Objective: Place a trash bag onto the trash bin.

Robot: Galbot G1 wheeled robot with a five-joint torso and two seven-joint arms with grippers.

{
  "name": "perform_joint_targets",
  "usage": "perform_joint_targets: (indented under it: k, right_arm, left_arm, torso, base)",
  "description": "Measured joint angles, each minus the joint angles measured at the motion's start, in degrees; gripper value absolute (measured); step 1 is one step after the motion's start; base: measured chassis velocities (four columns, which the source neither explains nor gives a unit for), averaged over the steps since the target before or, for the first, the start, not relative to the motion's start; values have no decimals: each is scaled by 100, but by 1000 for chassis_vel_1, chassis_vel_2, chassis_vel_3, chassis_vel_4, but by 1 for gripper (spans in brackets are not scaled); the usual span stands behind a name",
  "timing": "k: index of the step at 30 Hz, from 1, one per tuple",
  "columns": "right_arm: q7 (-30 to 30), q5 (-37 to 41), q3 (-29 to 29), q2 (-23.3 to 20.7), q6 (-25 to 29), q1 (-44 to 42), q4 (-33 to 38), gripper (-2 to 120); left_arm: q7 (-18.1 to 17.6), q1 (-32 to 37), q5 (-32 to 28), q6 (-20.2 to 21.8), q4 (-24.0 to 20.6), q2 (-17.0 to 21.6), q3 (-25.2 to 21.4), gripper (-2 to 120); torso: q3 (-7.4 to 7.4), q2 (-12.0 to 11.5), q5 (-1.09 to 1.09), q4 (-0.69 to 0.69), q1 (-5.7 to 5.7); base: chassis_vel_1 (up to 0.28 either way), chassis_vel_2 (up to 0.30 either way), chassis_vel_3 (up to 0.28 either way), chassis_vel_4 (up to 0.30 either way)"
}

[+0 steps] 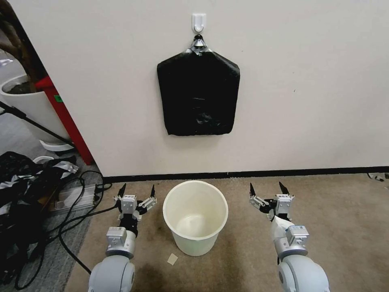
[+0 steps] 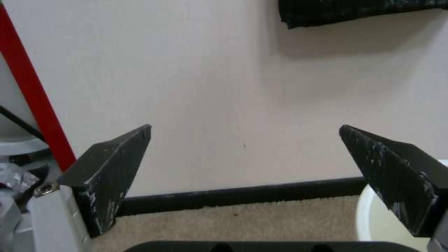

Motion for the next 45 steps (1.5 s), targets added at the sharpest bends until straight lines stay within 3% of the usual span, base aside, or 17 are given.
perform_joint_targets:
  k: [45]
  right_arm:
    - [0, 0, 0, 0, 0, 0, 0, 100]
  left_arm:
    - [0, 0, 0, 0, 0, 0, 0, 100]
  torso:
    - [0, 0, 0, 0, 0]
  base:
    - [0, 0, 0, 0]
